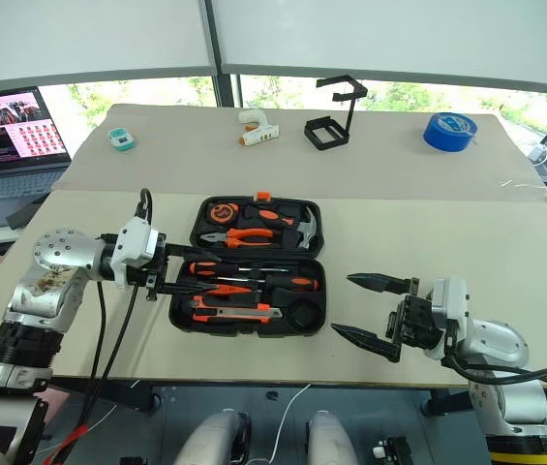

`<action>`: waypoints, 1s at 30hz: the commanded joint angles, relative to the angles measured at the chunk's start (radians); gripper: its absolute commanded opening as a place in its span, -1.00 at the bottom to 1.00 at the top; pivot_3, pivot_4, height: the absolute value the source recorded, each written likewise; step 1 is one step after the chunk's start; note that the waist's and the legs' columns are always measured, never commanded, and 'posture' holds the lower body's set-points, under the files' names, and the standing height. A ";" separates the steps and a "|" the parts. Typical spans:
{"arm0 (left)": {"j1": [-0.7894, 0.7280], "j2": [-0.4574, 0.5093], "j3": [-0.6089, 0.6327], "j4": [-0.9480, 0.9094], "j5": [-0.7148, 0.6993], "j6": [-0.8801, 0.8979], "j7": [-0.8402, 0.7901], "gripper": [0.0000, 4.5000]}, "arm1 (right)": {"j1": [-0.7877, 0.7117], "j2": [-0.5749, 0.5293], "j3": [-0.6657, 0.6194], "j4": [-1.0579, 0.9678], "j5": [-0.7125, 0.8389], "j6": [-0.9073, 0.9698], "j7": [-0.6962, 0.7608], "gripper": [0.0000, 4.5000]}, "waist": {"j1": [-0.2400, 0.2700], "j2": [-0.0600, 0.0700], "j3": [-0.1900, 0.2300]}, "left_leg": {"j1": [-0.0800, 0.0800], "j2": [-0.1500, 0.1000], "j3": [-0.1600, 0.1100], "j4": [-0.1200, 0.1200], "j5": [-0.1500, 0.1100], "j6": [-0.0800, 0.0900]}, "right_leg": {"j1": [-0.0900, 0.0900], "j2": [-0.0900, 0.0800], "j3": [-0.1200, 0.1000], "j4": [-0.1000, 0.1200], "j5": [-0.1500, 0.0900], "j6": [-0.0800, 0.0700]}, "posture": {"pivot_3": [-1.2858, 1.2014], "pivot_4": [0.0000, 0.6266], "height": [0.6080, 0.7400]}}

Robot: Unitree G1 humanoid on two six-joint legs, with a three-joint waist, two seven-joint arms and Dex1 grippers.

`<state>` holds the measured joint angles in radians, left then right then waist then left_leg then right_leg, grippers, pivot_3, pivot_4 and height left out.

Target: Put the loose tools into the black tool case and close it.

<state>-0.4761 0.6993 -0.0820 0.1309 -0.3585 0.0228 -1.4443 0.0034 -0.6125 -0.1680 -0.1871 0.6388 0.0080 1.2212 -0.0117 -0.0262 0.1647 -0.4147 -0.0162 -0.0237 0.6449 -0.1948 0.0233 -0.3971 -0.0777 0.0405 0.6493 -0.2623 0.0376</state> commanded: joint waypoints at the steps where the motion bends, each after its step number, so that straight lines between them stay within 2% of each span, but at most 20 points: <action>1: 0.049 -0.015 -0.011 -0.051 0.016 -0.033 0.026 -0.88 | -0.017 0.007 -0.002 -0.032 0.004 0.001 -0.014 1.00 | 0.001 0.000 0.000 | 0.000 0.000 0.000 0.000 0.000 0.000 | 0.000 0.000 0.000 0.000 0.000 0.000 | 0.03 -0.52 1.00; 2: 0.067 -0.021 -0.023 -0.045 0.041 -0.055 0.038 -0.97 | -0.017 0.008 -0.001 -0.036 0.004 0.003 -0.018 1.00 | 0.001 0.000 0.000 | 0.000 0.000 0.000 0.000 0.000 0.000 | 0.000 0.000 0.000 0.000 0.000 0.000 | 0.03 -0.52 1.00; 9: 0.100 -0.052 -0.094 0.011 0.167 -0.090 0.127 -0.97 | -0.003 0.006 -0.002 -0.062 0.010 0.016 -0.036 1.00 | 0.004 0.001 0.000 | 0.001 0.000 0.000 0.000 0.000 0.000 | 0.001 0.000 0.000 0.000 0.000 0.000 | 0.03 -0.52 1.00; 11: 0.092 -0.061 -0.125 0.040 0.218 -0.085 0.159 -0.97 | -0.001 0.004 -0.005 -0.068 0.011 0.021 -0.041 1.00 | 0.007 0.001 0.000 | 0.006 0.000 0.000 0.000 0.000 0.000 | 0.006 -0.001 0.000 -0.001 0.000 0.000 | 0.03 -0.52 1.00; 16: 0.086 -0.096 -0.173 -0.009 0.244 0.161 0.253 -0.97 | 0.024 0.009 -0.010 -0.105 0.017 0.035 -0.069 1.00 | 0.029 0.005 -0.003 | 0.012 -0.002 0.000 0.000 0.001 0.002 | 0.013 -0.002 0.000 -0.002 0.001 0.002 | 0.03 -0.52 1.00; 21: 0.124 -0.075 -0.195 -0.105 0.211 0.395 0.268 -0.97 | 0.040 0.006 -0.014 -0.124 0.023 0.043 -0.079 1.00 | 0.029 0.007 -0.004 | 0.016 -0.002 0.000 0.001 0.001 0.003 | 0.019 -0.003 0.000 -0.003 0.001 0.004 | 0.03 -0.52 1.00; 24: 0.145 -0.068 -0.191 -0.136 0.202 0.364 0.262 -0.97 | 0.043 0.003 -0.019 -0.131 0.028 0.048 -0.083 1.00 | 0.022 0.008 -0.005 | 0.016 -0.001 0.000 0.000 0.001 0.003 | 0.019 -0.002 0.001 -0.002 0.001 0.004 | 0.03 -0.52 1.00; 30: 0.125 -0.134 -0.090 -0.139 0.107 0.130 0.236 -0.97 | 0.037 0.003 -0.021 -0.128 0.028 0.053 -0.085 1.00 | 0.023 0.010 -0.007 | 0.012 0.000 0.001 -0.001 0.001 0.002 | 0.013 -0.002 0.002 -0.002 0.001 0.003 | 0.03 -0.52 1.00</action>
<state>-0.3453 0.5771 -0.2017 -0.0126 -0.2203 0.2155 -1.1948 0.0515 -0.6055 -0.1697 -0.2868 0.6484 0.0554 1.1414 0.0115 -0.0157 0.1578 -0.4056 -0.0166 -0.0230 0.6447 -0.1933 0.0258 -0.3870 -0.0799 0.0418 0.6470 -0.2611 0.0399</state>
